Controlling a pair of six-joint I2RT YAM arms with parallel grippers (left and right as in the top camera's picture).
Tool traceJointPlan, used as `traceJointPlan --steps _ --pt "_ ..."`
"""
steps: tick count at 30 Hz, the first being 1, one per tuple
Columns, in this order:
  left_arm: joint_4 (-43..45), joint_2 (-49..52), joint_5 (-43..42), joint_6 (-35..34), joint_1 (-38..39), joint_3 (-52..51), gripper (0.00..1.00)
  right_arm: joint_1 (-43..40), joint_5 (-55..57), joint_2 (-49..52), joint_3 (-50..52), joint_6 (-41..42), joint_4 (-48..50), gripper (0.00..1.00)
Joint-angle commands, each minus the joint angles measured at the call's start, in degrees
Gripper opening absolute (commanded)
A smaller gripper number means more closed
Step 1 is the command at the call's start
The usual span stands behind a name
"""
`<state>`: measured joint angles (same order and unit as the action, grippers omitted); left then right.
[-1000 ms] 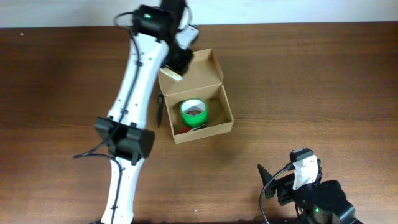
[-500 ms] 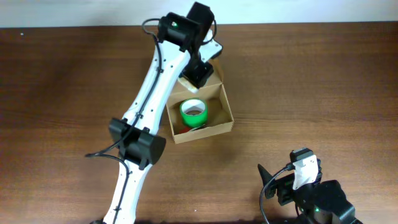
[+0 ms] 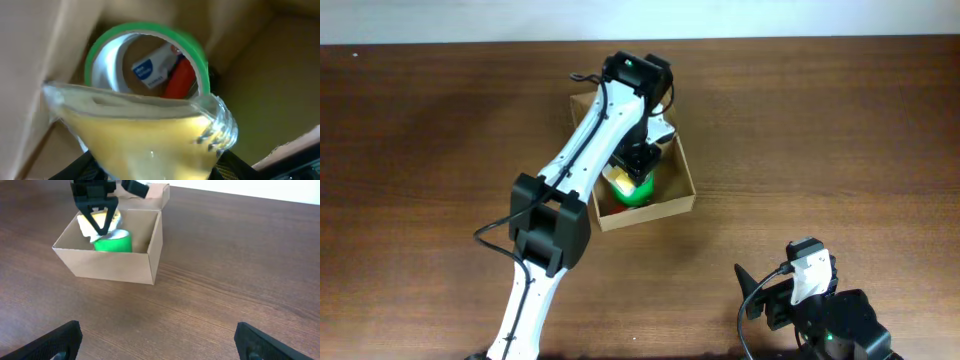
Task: Pack container
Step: 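Carry the sticky-note pad into the box and drop it on the tape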
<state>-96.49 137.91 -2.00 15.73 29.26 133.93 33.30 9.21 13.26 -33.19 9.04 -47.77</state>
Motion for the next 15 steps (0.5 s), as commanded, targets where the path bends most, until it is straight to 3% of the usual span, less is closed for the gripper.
traceJointPlan --steps 1,6,15 --pt "-0.2 1.2 -1.3 1.1 0.3 -0.9 0.63 -0.2 0.9 -0.4 0.2 0.5 0.2 0.99" --pt "-0.2 1.2 -1.3 1.1 0.5 -0.9 1.00 -0.2 0.9 -0.4 0.2 0.5 0.2 0.99" --pt "-0.2 1.1 -0.6 1.1 0.7 -0.6 1.00 -0.2 0.9 -0.4 0.2 0.5 0.2 0.99"
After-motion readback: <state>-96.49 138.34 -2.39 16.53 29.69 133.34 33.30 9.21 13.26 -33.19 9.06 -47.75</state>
